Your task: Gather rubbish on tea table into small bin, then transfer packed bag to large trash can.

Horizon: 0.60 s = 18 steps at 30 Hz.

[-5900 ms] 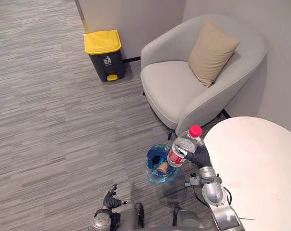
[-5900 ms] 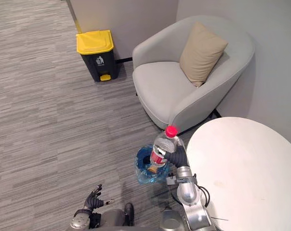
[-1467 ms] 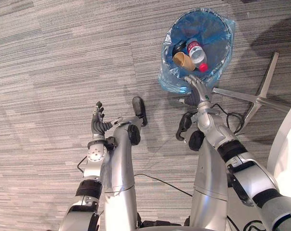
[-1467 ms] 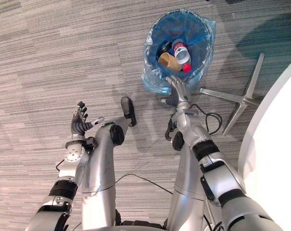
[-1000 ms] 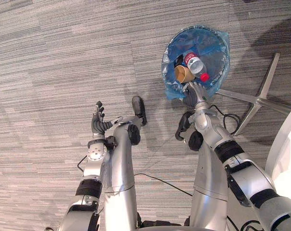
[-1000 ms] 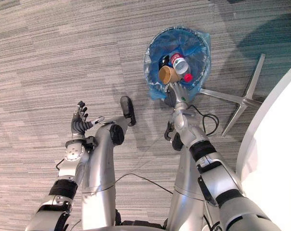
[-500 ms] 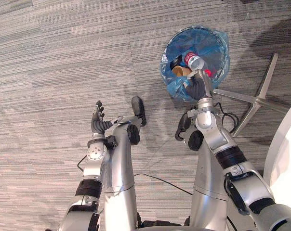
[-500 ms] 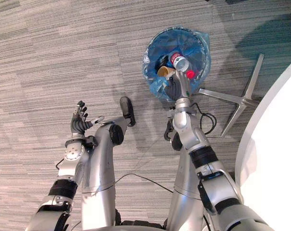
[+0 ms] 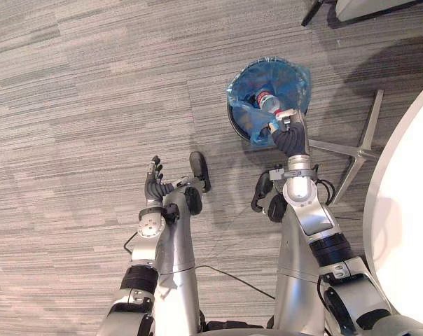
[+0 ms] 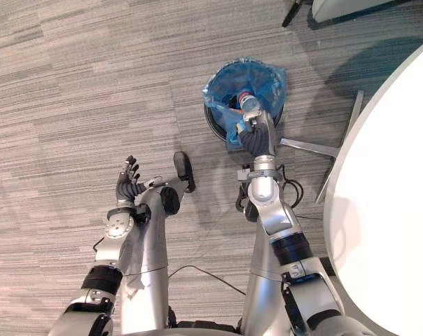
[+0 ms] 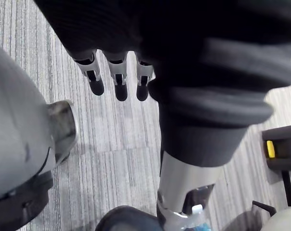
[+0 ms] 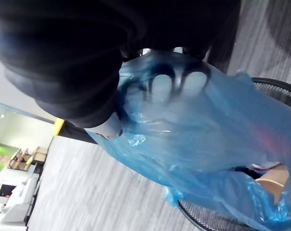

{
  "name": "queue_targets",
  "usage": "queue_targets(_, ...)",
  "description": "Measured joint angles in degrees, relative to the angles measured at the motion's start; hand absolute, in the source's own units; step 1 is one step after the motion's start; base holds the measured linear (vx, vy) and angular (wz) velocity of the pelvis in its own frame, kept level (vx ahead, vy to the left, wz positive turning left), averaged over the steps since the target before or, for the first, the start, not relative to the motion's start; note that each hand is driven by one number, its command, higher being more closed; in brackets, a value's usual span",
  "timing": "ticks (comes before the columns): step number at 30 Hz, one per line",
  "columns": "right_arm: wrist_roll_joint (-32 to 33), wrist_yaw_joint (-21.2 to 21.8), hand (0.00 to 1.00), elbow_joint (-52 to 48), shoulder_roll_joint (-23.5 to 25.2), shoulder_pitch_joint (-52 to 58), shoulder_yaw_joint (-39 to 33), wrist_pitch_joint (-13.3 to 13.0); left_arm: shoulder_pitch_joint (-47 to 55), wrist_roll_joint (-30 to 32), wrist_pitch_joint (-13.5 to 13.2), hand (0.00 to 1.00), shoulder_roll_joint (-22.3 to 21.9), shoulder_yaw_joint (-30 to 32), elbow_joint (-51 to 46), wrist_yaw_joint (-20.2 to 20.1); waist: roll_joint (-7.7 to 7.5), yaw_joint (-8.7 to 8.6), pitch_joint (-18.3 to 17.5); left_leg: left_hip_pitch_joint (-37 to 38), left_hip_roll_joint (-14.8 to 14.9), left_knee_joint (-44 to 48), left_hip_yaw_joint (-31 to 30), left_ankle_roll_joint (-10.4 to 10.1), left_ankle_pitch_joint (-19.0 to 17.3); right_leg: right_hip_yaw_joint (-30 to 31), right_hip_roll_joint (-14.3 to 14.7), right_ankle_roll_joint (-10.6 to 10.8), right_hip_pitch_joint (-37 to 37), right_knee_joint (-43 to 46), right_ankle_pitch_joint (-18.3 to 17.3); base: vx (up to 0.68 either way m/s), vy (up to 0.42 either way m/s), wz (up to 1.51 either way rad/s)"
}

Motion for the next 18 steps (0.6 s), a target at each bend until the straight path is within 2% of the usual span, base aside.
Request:
queue_targets(3, 3.28, 1.18, 1.00, -3.99, 2.48, 4.20, 0.98, -1.04, 1.94, 0.02, 0.18, 0.00, -0.73, -0.02, -0.03, -0.02, -0.21, -0.21, 0.00, 7.43, -0.28, -4.55, 0.44, -0.92, 0.40, -0.46, 0.60, 0.01, 7.29, -4.64, 0.78, 0.03, -0.033, -0.01)
queue_targets(6, 5.74, 2.81, 1.00, -7.68, 3.77, 9.24, 2.68, -1.13, 6.04, 0.02, 0.22, 0.00, -1.01, -1.36, -0.02, -0.13, -0.69, -1.36, -0.26, 15.19, -0.30, -8.58, 1.57, -1.16, 0.32, -1.10, 0.84, 0.65, 15.26, -9.44, 1.43, 0.05, -0.016, 0.01)
queue_targets(8, 6.40, 3.69, 1.00, -10.25, 3.91, 12.95, 3.32, -1.43, 8.23, 0.02, 0.29, 0.00, -1.64, -2.18, 0.12, -0.33, -1.34, -1.48, -0.60, 19.76, -0.32, -10.53, 2.01, -0.99, 0.35, -1.17, 1.40, 1.38, 20.18, -12.56, 1.88, 0.09, 0.004, -0.06)
queue_targets(10, 7.54, 4.88, 1.00, -11.33, 4.72, 15.97, 4.30, -2.19, 10.92, 0.02, 0.28, 0.00, -1.85, -2.69, 0.19, -1.24, -3.01, -1.51, -1.62, 25.93, -0.40, -13.08, 3.21, -0.74, 0.43, -1.18, 1.74, 1.97, 26.64, -16.34, 2.30, 0.11, 0.015, -0.04)
queue_targets(11, 7.58, 5.26, 1.00, -11.83, 4.90, 16.64, 4.56, -2.24, 11.48, 0.02, 0.28, 0.00, -1.82, -2.83, 0.20, -1.27, -3.35, -1.49, -1.93, 27.27, -0.47, -13.75, 3.37, -0.71, 0.41, -1.27, 1.82, 2.15, 28.13, -17.31, 2.41, 0.09, 0.014, 0.02)
queue_targets(16, 8.00, 8.84, 1.00, -14.59, 5.66, 22.56, 6.50, -3.33, 16.93, 0.03, 0.25, 0.00, -1.44, -4.92, 1.47, -1.48, -6.06, -1.51, -6.34, 38.07, -1.74, -20.61, 4.76, -0.99, 0.62, -1.30, 2.27, 3.42, 38.99, -25.32, 3.43, 0.13, 0.015, 0.01)
queue_targets(18, 8.00, 9.86, 1.00, -14.11, 5.45, 24.27, 6.44, -3.38, 18.65, 0.05, 0.20, 0.00, -0.51, -7.17, 2.88, -2.20, -5.99, -1.82, -9.05, 41.06, -2.49, -23.82, 5.16, -1.26, 1.44, -1.15, 2.53, 3.56, 41.80, -29.07, 4.65, 0.16, 0.026, -0.06)
